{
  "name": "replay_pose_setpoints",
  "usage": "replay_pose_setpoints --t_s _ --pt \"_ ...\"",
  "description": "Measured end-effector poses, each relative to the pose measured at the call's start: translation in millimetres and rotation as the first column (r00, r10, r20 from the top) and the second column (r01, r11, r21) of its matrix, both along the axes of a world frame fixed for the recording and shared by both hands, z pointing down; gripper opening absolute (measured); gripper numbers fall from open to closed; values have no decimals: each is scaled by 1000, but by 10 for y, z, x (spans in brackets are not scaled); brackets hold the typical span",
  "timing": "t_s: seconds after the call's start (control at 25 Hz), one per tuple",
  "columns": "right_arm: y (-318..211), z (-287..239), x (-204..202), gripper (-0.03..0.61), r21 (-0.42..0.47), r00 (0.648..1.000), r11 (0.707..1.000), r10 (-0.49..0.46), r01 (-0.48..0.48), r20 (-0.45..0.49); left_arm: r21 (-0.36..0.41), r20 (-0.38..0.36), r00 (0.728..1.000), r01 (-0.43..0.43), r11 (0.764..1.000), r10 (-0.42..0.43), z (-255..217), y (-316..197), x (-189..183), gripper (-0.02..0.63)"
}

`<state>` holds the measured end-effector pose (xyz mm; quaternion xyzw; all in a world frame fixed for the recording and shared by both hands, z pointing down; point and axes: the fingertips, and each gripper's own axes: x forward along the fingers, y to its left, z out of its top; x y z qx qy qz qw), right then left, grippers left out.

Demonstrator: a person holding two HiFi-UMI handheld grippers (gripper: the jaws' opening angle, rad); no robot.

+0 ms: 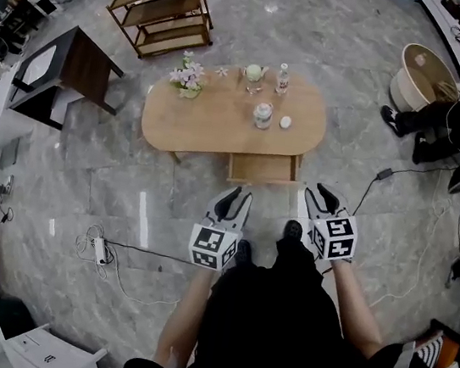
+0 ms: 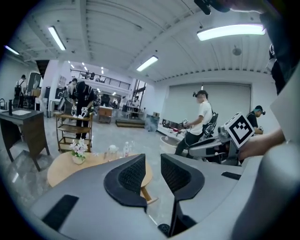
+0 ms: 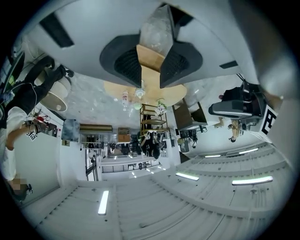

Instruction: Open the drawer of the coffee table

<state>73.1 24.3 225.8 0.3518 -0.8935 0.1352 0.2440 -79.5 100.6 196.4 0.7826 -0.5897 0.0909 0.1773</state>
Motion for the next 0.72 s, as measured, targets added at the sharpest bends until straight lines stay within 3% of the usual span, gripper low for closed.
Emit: replay_pose_setpoints --t_s 0.4,0.72 --pt "599 -657 -333 44 104 990 992 59 -73 129 36 7 994 -106 994 105 -353 456 -242 49" --pt "837 -1082 -347 17 171 977 981 54 -90 206 122 -3 996 -90 988 91 -748 674 -295 14"
